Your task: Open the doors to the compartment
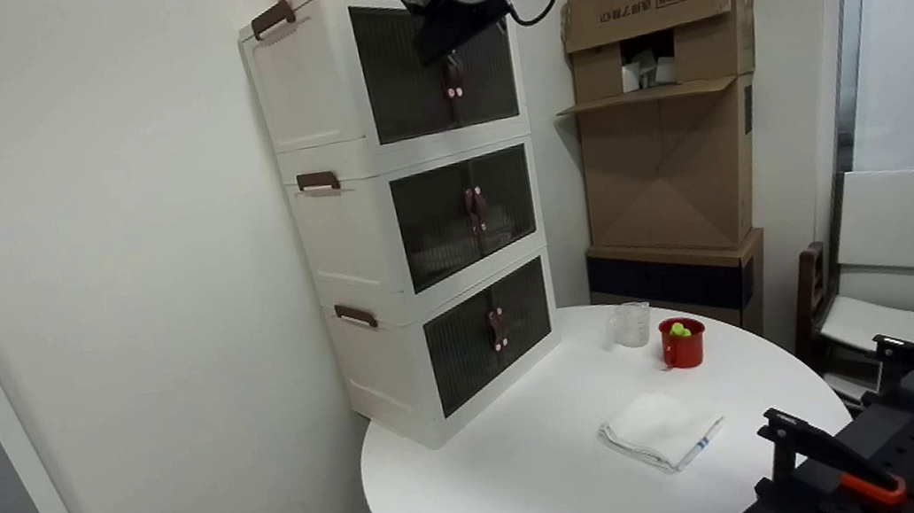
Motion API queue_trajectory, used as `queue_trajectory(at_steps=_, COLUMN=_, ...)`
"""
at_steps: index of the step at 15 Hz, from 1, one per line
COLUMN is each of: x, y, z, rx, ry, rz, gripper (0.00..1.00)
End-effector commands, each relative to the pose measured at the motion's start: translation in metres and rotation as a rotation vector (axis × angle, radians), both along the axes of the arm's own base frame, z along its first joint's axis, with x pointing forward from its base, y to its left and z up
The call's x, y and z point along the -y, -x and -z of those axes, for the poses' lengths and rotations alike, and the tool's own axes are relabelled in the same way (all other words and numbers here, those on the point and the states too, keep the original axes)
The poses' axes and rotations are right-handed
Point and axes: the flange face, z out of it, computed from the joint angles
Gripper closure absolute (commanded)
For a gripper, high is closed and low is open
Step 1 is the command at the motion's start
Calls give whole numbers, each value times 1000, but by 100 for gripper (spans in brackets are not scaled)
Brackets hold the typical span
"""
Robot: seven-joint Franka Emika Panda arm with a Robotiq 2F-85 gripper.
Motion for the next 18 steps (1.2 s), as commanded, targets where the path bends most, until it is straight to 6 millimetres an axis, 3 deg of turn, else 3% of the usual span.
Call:
queue_trajectory(at_steps=1, x=-7, y=-16, z=-8, rx=-46, ry=-16, rz=-92, gripper=0)
queue_trajectory(at_steps=12, x=14, y=-29, z=-4, rx=-73, ry=24, rz=-82, gripper=0)
queue_trajectory(at_steps=18, x=6, y=-35, z=-3, rx=-87, ry=28, rz=-105, gripper=0)
